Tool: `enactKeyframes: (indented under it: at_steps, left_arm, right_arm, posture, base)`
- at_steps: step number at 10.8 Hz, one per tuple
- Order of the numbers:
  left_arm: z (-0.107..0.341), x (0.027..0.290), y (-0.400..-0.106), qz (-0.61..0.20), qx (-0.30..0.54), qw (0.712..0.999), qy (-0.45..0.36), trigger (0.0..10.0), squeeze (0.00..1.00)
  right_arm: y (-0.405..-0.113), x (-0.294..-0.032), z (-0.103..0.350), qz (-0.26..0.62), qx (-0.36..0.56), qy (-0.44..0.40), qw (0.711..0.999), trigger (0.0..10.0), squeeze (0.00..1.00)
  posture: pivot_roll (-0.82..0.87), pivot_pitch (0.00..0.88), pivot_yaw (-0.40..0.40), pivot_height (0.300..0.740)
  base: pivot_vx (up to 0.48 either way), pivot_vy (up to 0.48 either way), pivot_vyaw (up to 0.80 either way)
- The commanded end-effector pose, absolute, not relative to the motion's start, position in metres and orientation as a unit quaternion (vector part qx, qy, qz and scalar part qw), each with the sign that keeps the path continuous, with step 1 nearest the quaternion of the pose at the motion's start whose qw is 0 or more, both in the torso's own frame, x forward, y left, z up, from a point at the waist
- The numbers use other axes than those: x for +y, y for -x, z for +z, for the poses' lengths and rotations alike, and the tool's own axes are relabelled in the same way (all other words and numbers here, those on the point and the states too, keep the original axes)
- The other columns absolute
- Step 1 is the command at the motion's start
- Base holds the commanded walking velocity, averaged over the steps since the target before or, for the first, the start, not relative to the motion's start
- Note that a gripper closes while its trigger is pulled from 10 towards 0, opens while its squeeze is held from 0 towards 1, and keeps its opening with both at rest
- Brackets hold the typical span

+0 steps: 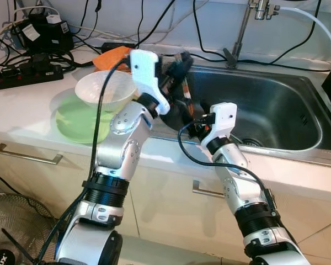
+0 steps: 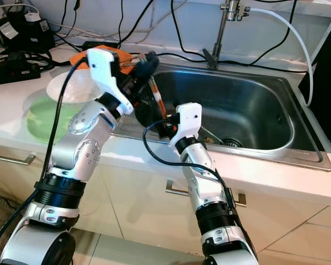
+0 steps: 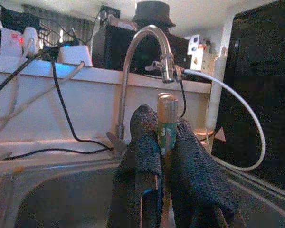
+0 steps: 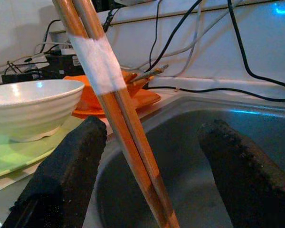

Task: Kitchen organization

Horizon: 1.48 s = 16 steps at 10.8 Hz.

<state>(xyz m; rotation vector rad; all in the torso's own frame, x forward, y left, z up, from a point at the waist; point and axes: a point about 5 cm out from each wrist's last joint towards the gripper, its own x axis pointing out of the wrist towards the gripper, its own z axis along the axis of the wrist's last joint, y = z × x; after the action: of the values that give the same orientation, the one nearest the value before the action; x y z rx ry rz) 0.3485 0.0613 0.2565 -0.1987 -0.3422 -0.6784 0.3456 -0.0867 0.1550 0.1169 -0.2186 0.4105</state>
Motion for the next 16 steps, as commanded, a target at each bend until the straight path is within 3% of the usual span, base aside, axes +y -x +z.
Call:
enactKeyframes:
  at_steps: [1, 9, 10, 11, 16]
  left_arm:
    - [0.256, 0.058, -0.346, -0.343, -0.163, 0.921, 0.087, 10.0, 0.0]
    - [0.25, 0.058, -0.348, -0.342, -0.149, 0.925, 0.076, 10.0, 0.0]
    - [0.25, 0.058, -0.348, -0.341, -0.149, 0.925, 0.075, 10.0, 0.0]
    - [0.25, 0.059, -0.348, -0.34, -0.15, 0.925, 0.076, 10.0, 0.0]
    - [0.25, 0.058, -0.348, -0.343, -0.148, 0.924, 0.081, 10.0, 0.0]
  right_arm:
    - [-0.348, -0.084, 0.16, 0.206, -0.114, -0.055, 0.97, 10.0, 0.0]
    - [-0.351, -0.08, 0.176, 0.216, -0.14, -0.06, 0.964, 10.0, 0.0]
    - [-0.35, -0.08, 0.176, 0.218, -0.142, -0.062, 0.964, 3.1, 0.0]
    - [-0.351, -0.081, 0.177, 0.217, -0.143, -0.065, 0.963, 0.0, 0.0]
    - [-0.351, -0.079, 0.179, 0.223, -0.147, -0.069, 0.961, 0.0, 0.0]
  posture:
    - [0.17, 0.0, 0.034, 0.74]
    - [0.17, 0.0, 0.034, 0.74]
    - [0.17, 0.0, 0.032, 0.74]
    - [0.17, 0.0, 0.031, 0.74]
    - [0.17, 0.0, 0.03, 0.74]
  base:
    - [0.0, 0.0, 0.0]
    - [0.0, 0.0, 0.0]
    - [0.0, 0.0, 0.0]
    - [0.0, 0.0, 0.0]
    - [0.0, 0.0, 0.0]
